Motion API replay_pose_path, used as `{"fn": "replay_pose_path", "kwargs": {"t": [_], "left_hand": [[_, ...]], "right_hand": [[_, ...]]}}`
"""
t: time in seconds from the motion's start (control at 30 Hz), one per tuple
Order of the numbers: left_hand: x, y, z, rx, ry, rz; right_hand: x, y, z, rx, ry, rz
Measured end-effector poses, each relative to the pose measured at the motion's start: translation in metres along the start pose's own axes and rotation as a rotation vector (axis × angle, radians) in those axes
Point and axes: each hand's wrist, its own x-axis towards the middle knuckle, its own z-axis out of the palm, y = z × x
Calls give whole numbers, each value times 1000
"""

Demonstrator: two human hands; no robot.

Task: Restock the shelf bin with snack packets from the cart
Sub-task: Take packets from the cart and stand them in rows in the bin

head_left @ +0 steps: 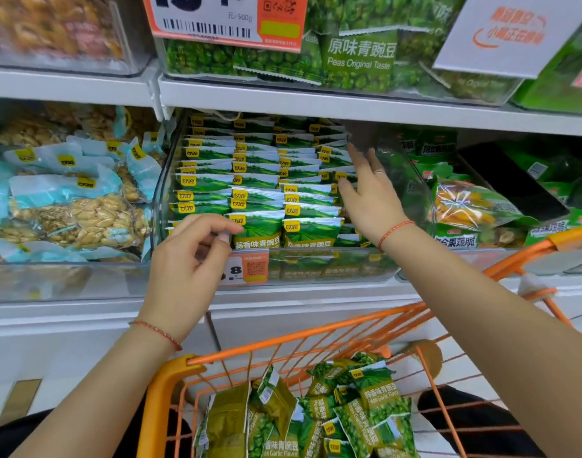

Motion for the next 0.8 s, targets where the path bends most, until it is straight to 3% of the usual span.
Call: {"fn": "replay_pose_path", "kwargs": {"t": [0.13, 0.27, 0.33, 0.43, 0.47, 0.53, 0.6, 0.7, 0.8], "left_hand": [[3, 19, -5, -3, -51, -63], [-22, 77, 1, -33, -96, 76], [-38, 106, 8, -57, -265, 155], [-66, 113, 29, 294, -741, 133], [-82, 75, 41, 488, -929, 4], [-105, 13, 59, 847, -1142, -267], [-114, -10, 72, 980, -1252, -223], [-101, 50, 69, 990, -1305, -218], [-100, 42, 66, 1048, -1357, -111]], "right_hand": [[-34, -5, -22, 72, 74, -65], [-79, -9, -45, 223, 389, -370], [-103, -8, -56, 215, 466, -551], [-141, 0, -54, 119, 420, -682], [-155, 6, -48, 69, 368, -681], [-177, 19, -32, -69, 206, -625], [-189, 32, -21, -198, -39, -419], [-192, 52, -13, -412, -429, -4], [-200, 71, 2, -444, -751, 198]]}}
